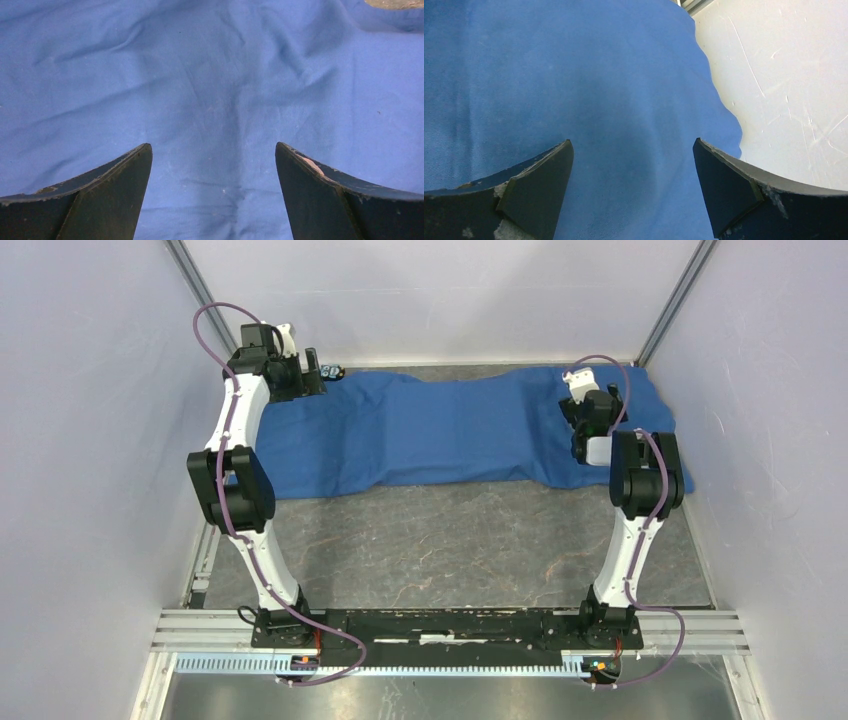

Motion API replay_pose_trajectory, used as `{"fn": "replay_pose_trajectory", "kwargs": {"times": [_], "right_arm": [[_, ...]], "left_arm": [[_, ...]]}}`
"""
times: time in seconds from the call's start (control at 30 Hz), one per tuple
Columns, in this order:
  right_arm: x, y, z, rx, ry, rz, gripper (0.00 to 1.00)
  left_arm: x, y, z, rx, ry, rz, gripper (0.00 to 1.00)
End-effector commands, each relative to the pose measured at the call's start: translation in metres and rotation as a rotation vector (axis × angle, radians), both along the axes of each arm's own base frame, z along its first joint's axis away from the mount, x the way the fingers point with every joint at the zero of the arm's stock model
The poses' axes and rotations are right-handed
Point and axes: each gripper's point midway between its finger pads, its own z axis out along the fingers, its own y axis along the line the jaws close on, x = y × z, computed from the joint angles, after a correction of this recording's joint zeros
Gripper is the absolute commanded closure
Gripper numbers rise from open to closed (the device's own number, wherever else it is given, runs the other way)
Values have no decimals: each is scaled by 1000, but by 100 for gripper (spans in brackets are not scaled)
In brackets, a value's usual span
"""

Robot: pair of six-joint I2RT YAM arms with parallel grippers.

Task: Open and lay out the surgical kit
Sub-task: Open the surgical kit at the center of the board.

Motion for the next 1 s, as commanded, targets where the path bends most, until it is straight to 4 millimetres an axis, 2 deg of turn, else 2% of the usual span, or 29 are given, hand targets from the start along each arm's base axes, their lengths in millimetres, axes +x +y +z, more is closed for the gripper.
{"fn": "replay_pose_trajectory", "kwargs": {"times": [0.0,0.13,0.2,0.3,0.53,0.63,0.67,0.87,0.97], "right_arm": [[5,11,33,18,-69,51,2],[10,14,53,46,-87,72,2],[22,10,66,86,-101,44,2],[40,3,66,198,-72,10,2],[77,5,69,329,-61,-36,3],[85,4,64,357,-69,-59,4],[87,5,60,372,-64,-59,4],[91,23,39,464,-20,-12,5],[83,40,29,512,39,65,6]], "left_arm": [[8,3,20,18,-60,5,1],[11,2,17,18,-58,2,1],[13,2,17,13,-59,4,1],[15,-1,14,-6,-52,3,1],[22,2,-2,-9,-14,19,0],[30,3,-12,-22,30,39,1],[34,3,-22,-35,55,52,1],[56,-5,-54,-136,131,105,2],[49,-20,-68,-217,181,79,3]]}}
